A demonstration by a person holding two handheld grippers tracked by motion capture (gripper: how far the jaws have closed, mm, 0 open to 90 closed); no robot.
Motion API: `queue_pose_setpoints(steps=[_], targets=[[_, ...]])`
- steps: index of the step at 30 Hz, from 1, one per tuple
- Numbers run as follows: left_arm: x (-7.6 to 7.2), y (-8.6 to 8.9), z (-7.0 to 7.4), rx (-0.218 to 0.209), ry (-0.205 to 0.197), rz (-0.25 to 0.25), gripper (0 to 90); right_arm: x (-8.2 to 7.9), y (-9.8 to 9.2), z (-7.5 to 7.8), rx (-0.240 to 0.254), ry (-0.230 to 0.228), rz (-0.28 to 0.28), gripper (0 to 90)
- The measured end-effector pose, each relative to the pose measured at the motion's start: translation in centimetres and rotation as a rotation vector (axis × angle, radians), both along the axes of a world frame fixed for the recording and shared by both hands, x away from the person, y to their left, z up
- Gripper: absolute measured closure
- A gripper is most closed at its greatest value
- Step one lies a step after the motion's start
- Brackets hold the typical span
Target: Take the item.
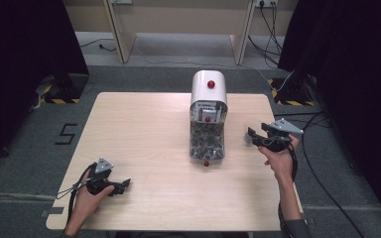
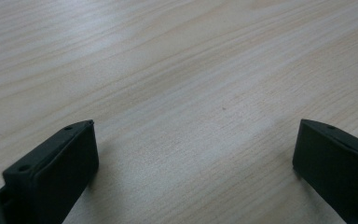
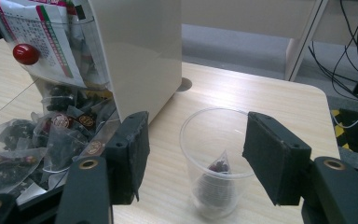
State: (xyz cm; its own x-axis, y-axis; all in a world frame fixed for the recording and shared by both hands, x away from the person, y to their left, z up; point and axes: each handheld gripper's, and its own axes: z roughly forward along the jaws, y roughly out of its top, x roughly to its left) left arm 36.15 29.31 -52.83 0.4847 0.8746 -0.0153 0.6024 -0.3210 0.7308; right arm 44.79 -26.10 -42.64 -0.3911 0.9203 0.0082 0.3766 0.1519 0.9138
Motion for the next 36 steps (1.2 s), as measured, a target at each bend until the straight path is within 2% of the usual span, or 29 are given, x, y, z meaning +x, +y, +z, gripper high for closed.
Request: queue_pose_setpoints(steps=[16, 25, 28, 36], targets=[[0.0, 0.0, 0.0, 0.000, 0.000, 0.000, 0.0, -1.4, 0.2, 0.0, 0.013, -0.031, -0.010, 39.2], [0.0, 0.0, 0.0, 0.000, 0.000, 0.000, 0.0, -2.5, 0.2, -0.7, 0.037, -0.036, -0.020, 30.9], [0.0, 0.0, 0.0, 0.000, 0.000, 0.000, 0.0, -3.1, 0.4, -0.8, 0.047, -0.052, -0.019, 29.3], [0.0, 0.0, 0.0, 0.000, 0.000, 0.000, 0.0, -3.7, 1.0, -0.9, 0.031, -0.044, 0.000, 28.9]])
